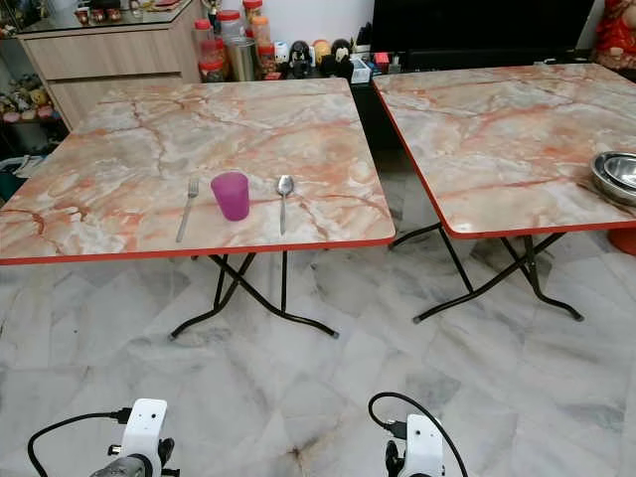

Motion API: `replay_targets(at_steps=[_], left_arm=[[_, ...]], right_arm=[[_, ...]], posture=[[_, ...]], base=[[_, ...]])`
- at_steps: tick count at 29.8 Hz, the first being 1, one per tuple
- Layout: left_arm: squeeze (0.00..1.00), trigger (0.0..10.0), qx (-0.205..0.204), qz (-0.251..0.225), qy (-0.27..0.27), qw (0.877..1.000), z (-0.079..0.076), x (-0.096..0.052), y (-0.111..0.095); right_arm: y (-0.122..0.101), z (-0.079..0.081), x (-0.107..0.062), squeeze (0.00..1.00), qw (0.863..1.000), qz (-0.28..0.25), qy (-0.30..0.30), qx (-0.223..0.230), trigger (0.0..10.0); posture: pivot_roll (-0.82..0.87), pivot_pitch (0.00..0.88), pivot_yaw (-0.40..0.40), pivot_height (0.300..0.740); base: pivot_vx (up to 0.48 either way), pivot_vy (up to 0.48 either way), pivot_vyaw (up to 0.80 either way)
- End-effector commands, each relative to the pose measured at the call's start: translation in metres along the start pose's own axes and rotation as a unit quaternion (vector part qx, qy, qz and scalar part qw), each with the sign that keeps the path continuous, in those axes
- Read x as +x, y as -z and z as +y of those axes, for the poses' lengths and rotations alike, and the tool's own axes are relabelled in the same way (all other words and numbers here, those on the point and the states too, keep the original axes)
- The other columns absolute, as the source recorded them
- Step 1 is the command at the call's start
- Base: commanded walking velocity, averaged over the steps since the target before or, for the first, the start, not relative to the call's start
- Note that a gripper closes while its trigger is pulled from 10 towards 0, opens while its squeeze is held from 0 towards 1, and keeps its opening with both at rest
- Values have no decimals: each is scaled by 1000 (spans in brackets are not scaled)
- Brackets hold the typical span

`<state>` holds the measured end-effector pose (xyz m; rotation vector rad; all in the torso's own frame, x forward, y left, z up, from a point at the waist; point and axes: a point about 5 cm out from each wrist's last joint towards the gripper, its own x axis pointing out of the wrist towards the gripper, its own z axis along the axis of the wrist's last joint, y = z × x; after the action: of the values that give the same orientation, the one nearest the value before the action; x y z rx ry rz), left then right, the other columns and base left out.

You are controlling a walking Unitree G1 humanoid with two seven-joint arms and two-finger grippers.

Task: Setting the table

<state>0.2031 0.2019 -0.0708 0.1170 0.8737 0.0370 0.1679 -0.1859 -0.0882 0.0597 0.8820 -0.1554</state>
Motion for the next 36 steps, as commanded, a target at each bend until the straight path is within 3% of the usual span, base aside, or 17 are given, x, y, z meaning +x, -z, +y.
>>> replay_targets(at_steps=[1,12,24,28,33,36], left_arm=[[0,10000,10,1,-1,1000,0,1,-3],[0,10000,10,8,-6,1000,1,1,-3],[0,10000,8,9,-9,1000,2,1,-4],[0,10000,8,10,-10,1000,3,1,-4],[0,10000,8,8,-11,1000,4,2,-6],[0,10000,7,8,-10,1000,3,2,-6]], right_arm=[[1,1,0,0,1000,4,-1,-1,10000],[-4,3,1,0,1000,0,-1,0,10000],[-4,5,2,0,1000,1,-6,-15,10000],[-4,5,2,0,1000,2,-3,17,10000],[-5,7,2,0,1000,0,-9,-19,10000],[-4,6,2,0,1000,2,-3,8,10000]], posture=[[-18,0,21,736],[-14,0,19,736],[-7,0,18,736],[-6,0,18,736],[-6,0,20,736],[-6,0,20,736]], base=[[0,0,0],[0,0,422],[251,0,244],[286,0,156],[305,0,393],[309,0,267]])
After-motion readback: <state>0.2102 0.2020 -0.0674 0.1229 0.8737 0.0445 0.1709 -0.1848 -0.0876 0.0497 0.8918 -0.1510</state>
